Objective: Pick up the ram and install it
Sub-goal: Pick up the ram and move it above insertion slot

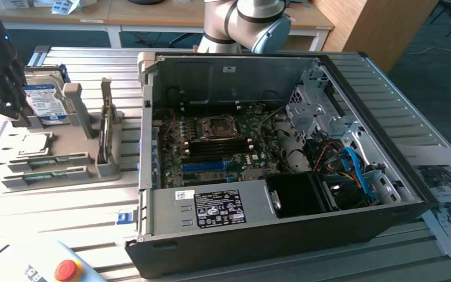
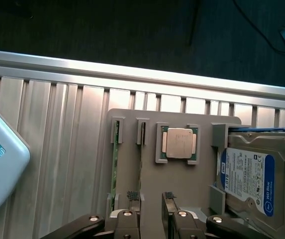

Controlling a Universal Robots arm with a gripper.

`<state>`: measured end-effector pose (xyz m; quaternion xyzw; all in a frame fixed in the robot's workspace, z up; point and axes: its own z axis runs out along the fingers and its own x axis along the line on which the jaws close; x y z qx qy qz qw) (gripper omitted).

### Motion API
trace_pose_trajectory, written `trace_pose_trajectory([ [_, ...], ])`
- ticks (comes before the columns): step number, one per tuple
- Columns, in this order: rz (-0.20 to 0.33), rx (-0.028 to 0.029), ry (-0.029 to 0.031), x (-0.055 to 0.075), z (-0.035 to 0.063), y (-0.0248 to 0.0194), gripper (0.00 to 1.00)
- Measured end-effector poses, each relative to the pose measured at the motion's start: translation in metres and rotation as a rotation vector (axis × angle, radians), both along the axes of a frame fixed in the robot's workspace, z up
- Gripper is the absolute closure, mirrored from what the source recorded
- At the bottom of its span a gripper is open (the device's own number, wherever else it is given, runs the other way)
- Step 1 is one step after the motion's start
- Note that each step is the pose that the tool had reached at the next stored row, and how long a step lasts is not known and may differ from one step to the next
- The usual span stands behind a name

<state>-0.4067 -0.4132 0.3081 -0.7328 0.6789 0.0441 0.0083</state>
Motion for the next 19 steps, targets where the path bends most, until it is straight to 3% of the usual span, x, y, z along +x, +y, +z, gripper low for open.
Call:
trace_pose_trajectory([
  [19,0.000,0.0000,-0.0001,0.000,-0.0281,-0.0005,0.69],
])
